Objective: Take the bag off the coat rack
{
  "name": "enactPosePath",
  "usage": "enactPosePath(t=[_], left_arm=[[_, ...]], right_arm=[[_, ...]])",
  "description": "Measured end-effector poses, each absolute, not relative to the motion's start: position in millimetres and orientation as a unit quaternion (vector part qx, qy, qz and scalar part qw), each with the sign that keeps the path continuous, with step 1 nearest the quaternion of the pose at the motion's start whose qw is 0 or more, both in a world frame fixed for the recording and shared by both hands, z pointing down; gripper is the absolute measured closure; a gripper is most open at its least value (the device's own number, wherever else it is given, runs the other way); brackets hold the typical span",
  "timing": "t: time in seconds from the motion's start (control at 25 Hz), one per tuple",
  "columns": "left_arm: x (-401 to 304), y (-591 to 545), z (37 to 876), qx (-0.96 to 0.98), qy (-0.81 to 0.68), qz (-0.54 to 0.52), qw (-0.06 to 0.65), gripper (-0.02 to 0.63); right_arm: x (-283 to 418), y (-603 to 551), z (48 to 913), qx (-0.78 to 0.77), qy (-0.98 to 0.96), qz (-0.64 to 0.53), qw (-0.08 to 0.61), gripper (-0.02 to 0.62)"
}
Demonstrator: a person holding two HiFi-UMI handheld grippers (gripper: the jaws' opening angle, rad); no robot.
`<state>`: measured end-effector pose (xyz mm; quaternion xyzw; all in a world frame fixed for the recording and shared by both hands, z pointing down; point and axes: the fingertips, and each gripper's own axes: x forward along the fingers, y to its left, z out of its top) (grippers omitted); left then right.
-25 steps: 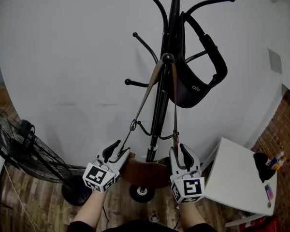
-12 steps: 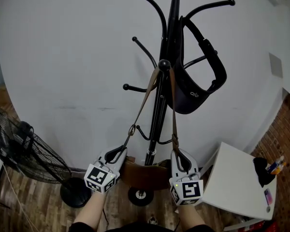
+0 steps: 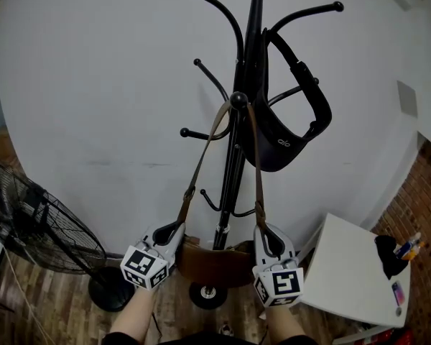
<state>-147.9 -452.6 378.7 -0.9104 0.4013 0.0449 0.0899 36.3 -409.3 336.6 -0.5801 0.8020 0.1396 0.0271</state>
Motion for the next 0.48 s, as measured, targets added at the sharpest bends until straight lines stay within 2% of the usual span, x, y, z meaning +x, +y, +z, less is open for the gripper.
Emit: enactPosePath(t=[0.48], left_arm=[[-156,-433,349,-0.911,0.394,0.043,0.113,0.589]], right_arm=[[25,-394,312,-0.565,0.809,0.154,0.041,0.571]])
